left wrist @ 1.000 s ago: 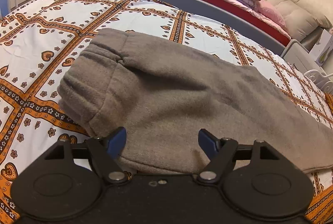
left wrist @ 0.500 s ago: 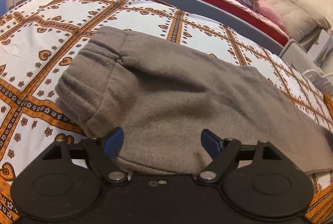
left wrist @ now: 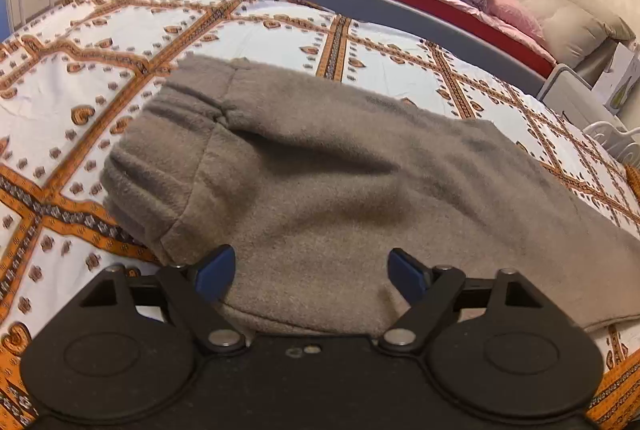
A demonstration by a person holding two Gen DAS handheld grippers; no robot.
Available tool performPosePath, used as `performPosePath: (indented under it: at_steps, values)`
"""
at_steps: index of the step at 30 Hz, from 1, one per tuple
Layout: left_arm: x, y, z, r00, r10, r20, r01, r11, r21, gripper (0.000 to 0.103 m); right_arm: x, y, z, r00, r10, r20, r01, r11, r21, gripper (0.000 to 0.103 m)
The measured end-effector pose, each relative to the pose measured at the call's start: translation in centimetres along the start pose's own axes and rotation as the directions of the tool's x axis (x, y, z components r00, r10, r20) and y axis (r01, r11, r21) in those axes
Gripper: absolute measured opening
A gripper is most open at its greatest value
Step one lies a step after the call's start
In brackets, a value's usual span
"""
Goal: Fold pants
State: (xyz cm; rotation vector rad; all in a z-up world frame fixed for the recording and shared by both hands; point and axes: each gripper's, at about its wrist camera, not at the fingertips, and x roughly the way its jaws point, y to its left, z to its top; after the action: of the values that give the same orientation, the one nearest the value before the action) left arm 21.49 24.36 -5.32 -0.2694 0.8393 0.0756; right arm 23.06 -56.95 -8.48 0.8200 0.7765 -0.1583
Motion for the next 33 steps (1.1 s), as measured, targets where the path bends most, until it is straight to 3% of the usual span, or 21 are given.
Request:
performPosePath:
  at_steps: [2,3,5,6,9,11,13,15,16,17,20,23,29,33]
  values:
    - [-0.5,0.2,0.2,0.999,0.005,0.046,-0.004,1.0,-0.012,0.064,-1.0,1.0,-0.3,0.998,0.019,0.058,-0.016,0.999,-0.05,0.017]
    - [-0.2,0.6,0.2,0.999,0.016,0.03,-0.015,1.0,-0.028,0.063,-0.9,1.1,-0.3,0.998,-0.004,0.056,0.007,0.998,-0.063,0.017]
    - [0.2,0.8,0.0,1.0,0.011,0.01,-0.01,0.999,-0.033,0.06,0.6,0.7,-0.5,0.997,-0.071,-0.02,0.069,0.996,-0.061,0.019]
    - [-0.2,0.7,0.1,0.999,0.027,0.022,-0.026,0.999,-0.02,0.056,0.4,0.6,-0.5,0.998,-0.059,-0.011,0.059,0.997,-0.043,0.021]
    - [-2.2,1.4,0.8,0.992,0.032,0.122,-0.022,0.997,-0.078,0.053,-2.8,2.0,-0.3,0.994,-0.049,0.095,0.053,0.998,-0.042,0.025]
    - [-3.3,2.2,1.4,0.979,0.045,0.2,-0.02,0.992,-0.125,0.053,-4.9,4.2,-0.2,0.986,0.002,0.164,0.014,0.996,-0.092,0.025]
    - [-3.6,3.0,2.3,0.97,0.06,0.234,-0.022,0.986,-0.163,0.052,-5.4,7.7,-0.3,0.978,0.127,0.164,-0.097,0.979,-0.179,0.025]
    - [-2.6,3.7,3.5,0.975,0.049,0.216,-0.01,0.984,-0.177,0.049,-4.3,12.7,-1.5,0.968,0.233,0.096,-0.194,0.931,-0.308,0.025]
    - [-2.0,3.7,4.0,0.979,0.051,0.198,-0.017,0.985,-0.171,0.04,-3.4,15.1,-2.3,0.96,0.275,0.051,-0.238,0.899,-0.366,0.025]
    - [-1.3,3.6,4.4,0.982,0.055,0.183,-0.025,0.987,-0.16,0.037,-2.2,17.7,-3.4,0.951,0.308,0.004,-0.278,0.865,-0.419,0.025]
    - [0.2,3.6,4.8,0.983,0.091,0.16,-0.067,0.987,-0.148,0.036,2.2,25.7,-7.6,0.927,0.353,-0.125,-0.362,0.764,-0.533,0.025]
    - [1.0,4.1,4.9,0.984,0.082,0.157,-0.058,0.987,-0.148,0.036,6.6,31.9,-11.8,0.921,0.347,-0.177,-0.379,0.694,-0.612,0.024]
    - [1.8,5.1,5.8,0.983,0.048,0.177,-0.021,0.989,-0.147,0.036,15.2,39.8,-17.7,0.888,0.333,-0.317,-0.46,0.624,-0.632,0.024]
    - [2.4,5.2,6.8,0.984,0.015,0.178,0.008,0.992,-0.128,0.036,19.0,42.3,-19.1,0.871,0.319,-0.374,-0.491,0.598,-0.633,0.024]
